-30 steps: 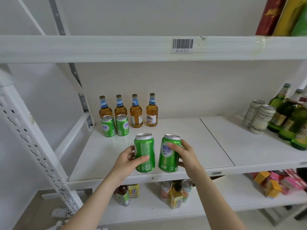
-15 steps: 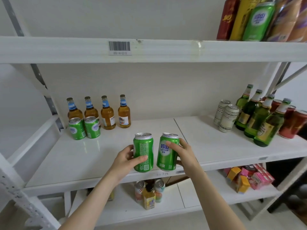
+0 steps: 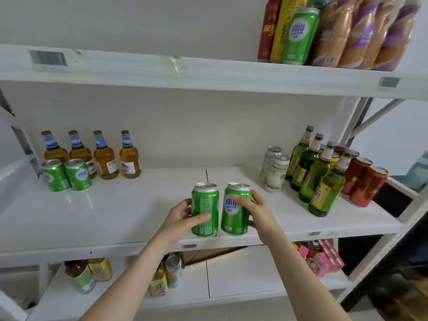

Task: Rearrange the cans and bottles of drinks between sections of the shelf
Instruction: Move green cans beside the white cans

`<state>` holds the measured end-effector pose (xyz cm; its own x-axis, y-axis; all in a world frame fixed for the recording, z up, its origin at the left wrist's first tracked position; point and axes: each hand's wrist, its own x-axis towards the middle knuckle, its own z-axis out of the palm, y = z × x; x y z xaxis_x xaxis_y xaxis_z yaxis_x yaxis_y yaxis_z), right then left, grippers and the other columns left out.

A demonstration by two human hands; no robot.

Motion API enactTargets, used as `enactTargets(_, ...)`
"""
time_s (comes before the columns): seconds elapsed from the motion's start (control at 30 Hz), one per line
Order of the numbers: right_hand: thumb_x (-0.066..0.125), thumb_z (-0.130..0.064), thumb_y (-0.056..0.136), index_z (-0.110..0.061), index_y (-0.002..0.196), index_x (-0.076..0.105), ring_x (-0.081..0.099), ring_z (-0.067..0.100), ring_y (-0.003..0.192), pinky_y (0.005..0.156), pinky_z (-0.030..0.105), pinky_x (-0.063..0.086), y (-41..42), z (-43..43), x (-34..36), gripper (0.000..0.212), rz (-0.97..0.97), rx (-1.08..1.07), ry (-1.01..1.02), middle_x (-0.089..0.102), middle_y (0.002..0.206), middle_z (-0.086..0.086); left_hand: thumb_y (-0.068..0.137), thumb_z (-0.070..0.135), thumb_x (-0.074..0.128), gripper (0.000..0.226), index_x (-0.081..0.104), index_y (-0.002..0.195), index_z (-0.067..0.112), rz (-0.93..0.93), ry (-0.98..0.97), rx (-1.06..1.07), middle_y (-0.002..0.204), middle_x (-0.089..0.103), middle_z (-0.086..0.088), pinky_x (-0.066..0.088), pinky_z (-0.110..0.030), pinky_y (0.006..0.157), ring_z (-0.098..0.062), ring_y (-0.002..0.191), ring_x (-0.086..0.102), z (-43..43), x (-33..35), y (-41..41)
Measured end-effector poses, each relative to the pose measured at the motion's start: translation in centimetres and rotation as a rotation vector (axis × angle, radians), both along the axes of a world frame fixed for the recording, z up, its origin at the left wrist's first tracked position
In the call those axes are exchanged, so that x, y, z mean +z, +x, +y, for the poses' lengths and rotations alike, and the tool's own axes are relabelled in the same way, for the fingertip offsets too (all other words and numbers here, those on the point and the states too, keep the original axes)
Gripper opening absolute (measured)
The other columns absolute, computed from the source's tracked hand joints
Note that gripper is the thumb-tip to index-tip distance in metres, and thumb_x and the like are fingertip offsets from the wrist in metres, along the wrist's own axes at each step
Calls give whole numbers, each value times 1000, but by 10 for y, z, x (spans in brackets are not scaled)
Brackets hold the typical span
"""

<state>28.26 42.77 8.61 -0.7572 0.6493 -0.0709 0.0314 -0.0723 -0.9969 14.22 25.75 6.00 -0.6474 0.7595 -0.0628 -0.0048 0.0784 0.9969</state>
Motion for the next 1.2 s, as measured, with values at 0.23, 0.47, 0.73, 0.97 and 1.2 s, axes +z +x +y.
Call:
enactTargets(0.23,80,-27,79,-20,116,63,70,21,95,73,36,55,8,73,-4,41,21,-48,-47,73,107,5,72,23,86,51,63,118,22,12,-18,-61,111,75,0,54,-35,92,-15,104,70,81,1,-6)
enactTargets(0.47,77,-19,81,-20,116,62,70,13,87,69,31,53,-12,148,-10,38,79,-74,-68,73,102,1,46,37,89,79,63,117,14,21,31,-34,107,76,-6,56,-34,89,-21,101,72,161,-2,-30)
enactTargets(0.73,83,-24,75,-24,107,65,69,22,101,90,42,55,-70,221,-34,37,92,-32,-61,73,107,3,67,7,87,60,60,120,9,26,39,76,109,75,-11,56,-23,77,-23,102,71,219,-26,-67)
enactTargets(0.97,88,-38,54,-23,114,63,70,23,104,99,51,51,-127,255,-59,67,142,30,-76,73,111,3,73,-2,81,54,59,121,10,17,74,167,110,74,-9,55,-24,76,-19,100,72,246,-55,-101)
enactTargets(1.2,80,-31,59,-21,118,59,68,10,93,76,25,51,-154,270,-78,64,159,50,12,70,109,0,64,6,87,64,59,121,12,13,115,183,111,75,-7,56,-32,83,-22,103,72,263,-83,-123)
